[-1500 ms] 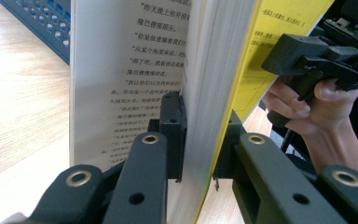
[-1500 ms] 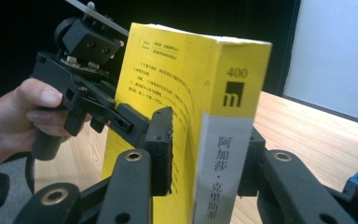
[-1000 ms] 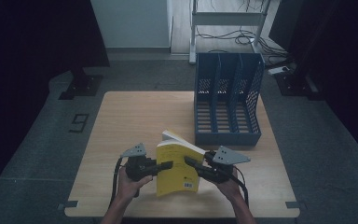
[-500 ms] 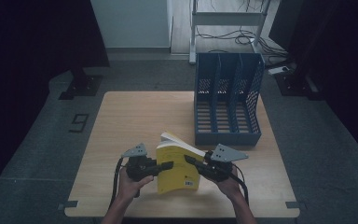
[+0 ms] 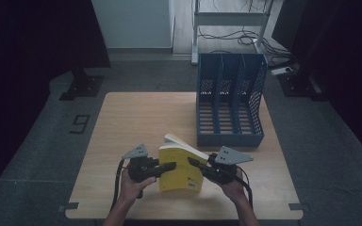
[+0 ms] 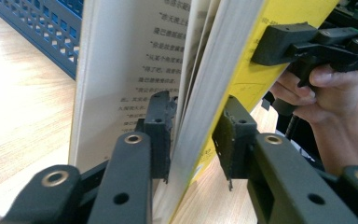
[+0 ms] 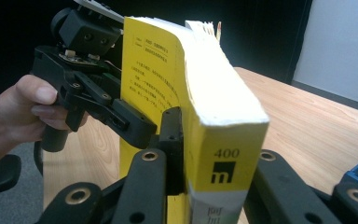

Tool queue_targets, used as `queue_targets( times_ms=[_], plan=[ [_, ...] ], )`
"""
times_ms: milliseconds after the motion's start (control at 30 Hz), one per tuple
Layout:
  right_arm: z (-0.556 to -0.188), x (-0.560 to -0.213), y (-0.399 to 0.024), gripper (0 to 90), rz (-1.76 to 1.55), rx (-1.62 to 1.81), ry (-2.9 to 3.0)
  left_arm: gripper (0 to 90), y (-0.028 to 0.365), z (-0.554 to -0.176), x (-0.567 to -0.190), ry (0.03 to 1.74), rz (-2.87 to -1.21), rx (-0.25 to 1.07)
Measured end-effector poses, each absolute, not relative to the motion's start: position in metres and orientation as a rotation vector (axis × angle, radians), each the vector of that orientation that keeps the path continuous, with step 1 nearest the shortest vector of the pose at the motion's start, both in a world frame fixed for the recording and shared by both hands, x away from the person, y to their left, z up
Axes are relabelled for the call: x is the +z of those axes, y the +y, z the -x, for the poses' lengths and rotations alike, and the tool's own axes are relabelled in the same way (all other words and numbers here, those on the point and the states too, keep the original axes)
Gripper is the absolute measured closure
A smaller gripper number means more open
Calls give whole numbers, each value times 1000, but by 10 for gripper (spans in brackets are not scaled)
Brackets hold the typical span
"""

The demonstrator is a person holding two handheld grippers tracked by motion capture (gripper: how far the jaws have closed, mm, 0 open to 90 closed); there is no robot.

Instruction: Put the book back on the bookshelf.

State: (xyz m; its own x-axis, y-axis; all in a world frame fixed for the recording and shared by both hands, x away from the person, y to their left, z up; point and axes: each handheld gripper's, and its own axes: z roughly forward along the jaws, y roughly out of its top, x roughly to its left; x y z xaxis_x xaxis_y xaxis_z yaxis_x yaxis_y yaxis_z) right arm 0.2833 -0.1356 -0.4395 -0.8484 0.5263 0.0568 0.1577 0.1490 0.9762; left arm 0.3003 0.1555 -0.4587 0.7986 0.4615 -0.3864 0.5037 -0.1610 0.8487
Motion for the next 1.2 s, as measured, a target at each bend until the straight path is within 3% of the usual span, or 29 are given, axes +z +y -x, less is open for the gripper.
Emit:
queue_targets(
  times_ms=[200, 267, 300, 367, 800, 1200],
  plan=[
    [-280, -440, -137, 726, -612, 1772, 2133, 633, 157, -301, -459, 747, -1789, -54],
    [-280, -439, -137, 696, -606, 1787, 2137, 642, 157, -301, -459, 745, -1790, -56],
    [-281, -439, -135, 636, -593, 1805, 2160, 649, 157, -300, -459, 738, -1792, -58],
    [-282, -439, -133, 628, -595, 1795, 2166, 656, 157, -300, -458, 738, -1792, -56],
    [-283, -441, -121, 735, -633, 1712, 2154, 650, 157, -301, -459, 740, -1790, -41],
    [-280, -440, -120, 744, -610, 1702, 2132, 455, 156, -303, -461, 787, -1744, 2]
  ],
)
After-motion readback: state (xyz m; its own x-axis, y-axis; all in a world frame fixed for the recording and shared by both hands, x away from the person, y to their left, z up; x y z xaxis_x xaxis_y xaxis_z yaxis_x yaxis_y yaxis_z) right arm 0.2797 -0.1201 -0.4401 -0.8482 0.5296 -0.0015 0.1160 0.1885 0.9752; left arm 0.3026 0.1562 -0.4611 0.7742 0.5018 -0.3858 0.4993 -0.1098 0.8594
